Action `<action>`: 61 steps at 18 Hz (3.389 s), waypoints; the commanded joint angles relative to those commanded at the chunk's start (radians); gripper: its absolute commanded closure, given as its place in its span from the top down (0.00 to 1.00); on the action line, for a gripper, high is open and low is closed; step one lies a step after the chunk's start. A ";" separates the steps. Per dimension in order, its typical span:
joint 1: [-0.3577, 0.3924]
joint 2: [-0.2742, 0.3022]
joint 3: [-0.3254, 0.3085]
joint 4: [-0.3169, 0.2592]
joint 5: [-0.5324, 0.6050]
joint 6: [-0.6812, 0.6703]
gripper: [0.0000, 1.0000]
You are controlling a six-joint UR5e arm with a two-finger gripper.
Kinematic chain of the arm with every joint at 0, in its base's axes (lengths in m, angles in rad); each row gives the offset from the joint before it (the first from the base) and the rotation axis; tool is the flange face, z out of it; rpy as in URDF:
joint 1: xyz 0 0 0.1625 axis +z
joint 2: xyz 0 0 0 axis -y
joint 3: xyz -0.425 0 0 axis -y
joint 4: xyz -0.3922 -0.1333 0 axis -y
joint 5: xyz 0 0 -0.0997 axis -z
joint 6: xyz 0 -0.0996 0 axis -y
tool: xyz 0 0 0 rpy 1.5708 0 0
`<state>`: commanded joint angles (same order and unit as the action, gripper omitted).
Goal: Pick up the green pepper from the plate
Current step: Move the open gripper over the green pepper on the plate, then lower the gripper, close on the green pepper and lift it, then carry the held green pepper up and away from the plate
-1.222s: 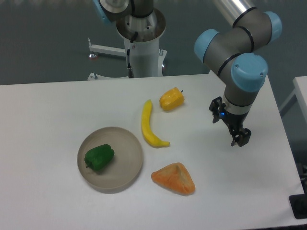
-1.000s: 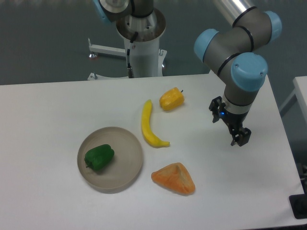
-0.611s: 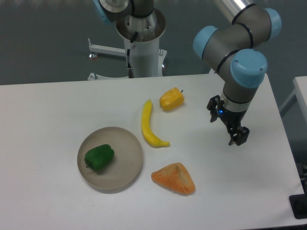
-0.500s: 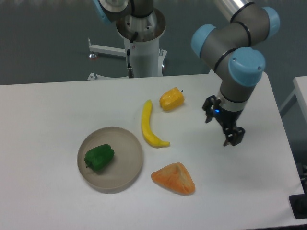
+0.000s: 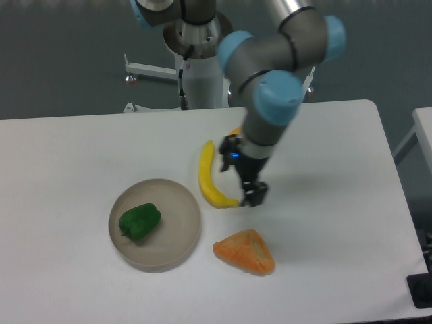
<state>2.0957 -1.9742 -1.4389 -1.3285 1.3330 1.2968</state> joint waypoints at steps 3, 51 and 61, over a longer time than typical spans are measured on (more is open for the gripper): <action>-0.046 -0.024 0.008 0.047 -0.034 -0.181 1.00; 0.317 -0.014 0.093 -0.061 0.236 0.248 0.07; 0.342 -0.051 0.169 -0.052 0.253 0.437 0.08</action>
